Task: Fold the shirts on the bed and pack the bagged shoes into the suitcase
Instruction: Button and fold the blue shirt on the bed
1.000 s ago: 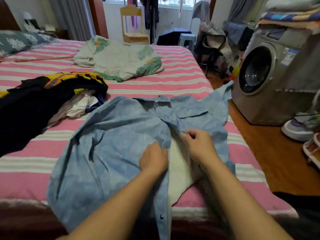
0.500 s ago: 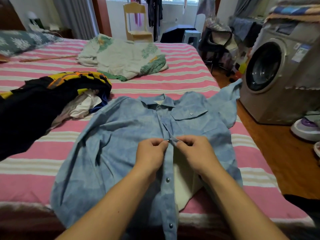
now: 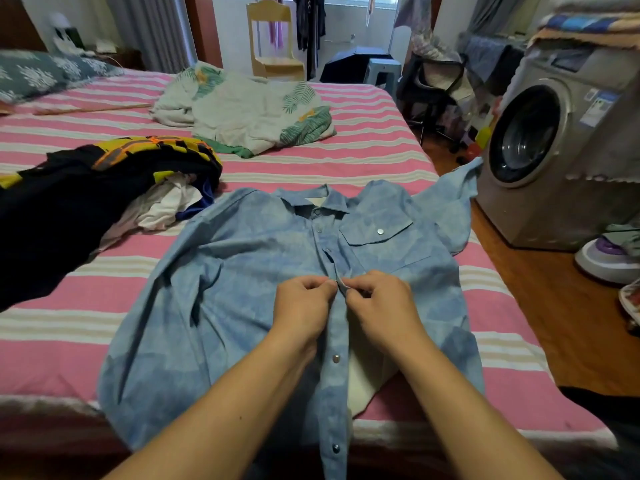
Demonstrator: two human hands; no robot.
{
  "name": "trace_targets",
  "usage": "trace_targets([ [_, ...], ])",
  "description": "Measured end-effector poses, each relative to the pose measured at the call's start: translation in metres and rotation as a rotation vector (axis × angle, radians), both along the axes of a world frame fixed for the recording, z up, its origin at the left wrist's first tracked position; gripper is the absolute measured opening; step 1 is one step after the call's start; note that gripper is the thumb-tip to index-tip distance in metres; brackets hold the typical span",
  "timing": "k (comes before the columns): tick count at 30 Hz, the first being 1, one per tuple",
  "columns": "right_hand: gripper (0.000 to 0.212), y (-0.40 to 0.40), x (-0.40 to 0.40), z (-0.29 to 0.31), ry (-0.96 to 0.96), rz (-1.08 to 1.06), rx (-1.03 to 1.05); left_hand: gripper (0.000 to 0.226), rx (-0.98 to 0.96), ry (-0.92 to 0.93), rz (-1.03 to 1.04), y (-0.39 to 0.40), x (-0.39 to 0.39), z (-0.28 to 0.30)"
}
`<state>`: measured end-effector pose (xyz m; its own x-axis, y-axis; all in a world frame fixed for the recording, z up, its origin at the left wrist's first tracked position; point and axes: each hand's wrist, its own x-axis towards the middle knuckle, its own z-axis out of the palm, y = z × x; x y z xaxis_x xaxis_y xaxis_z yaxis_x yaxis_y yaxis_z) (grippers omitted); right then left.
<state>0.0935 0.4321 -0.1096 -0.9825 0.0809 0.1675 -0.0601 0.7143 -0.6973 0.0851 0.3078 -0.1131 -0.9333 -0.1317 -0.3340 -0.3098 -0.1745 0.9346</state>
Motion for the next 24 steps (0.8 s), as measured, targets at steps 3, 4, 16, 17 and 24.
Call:
trace_targets([
  [3, 0.02, -0.002, 0.001, -0.002, -0.027, 0.014, -0.067, 0.016, 0.129, -0.069, 0.059, 0.004, 0.0, -0.001],
  [4, 0.02, -0.002, 0.0, -0.002, -0.032, 0.015, -0.089, 0.014, 0.161, -0.087, 0.058, 0.004, -0.001, -0.001],
  [16, 0.044, 0.043, 0.044, 0.011, -0.039, -0.291, 0.472, 0.029, -0.751, 0.068, -0.225, -0.008, 0.015, -0.012],
  [17, 0.042, 0.051, 0.049, 0.013, -0.038, -0.297, 0.456, 0.04, -0.836, 0.017, -0.352, -0.006, 0.026, -0.011],
  [24, 0.016, 0.065, 0.08, 0.011, -0.149, -0.123, 0.234, 0.062, -1.197, -0.012, -0.546, 0.007, 0.08, -0.023],
])
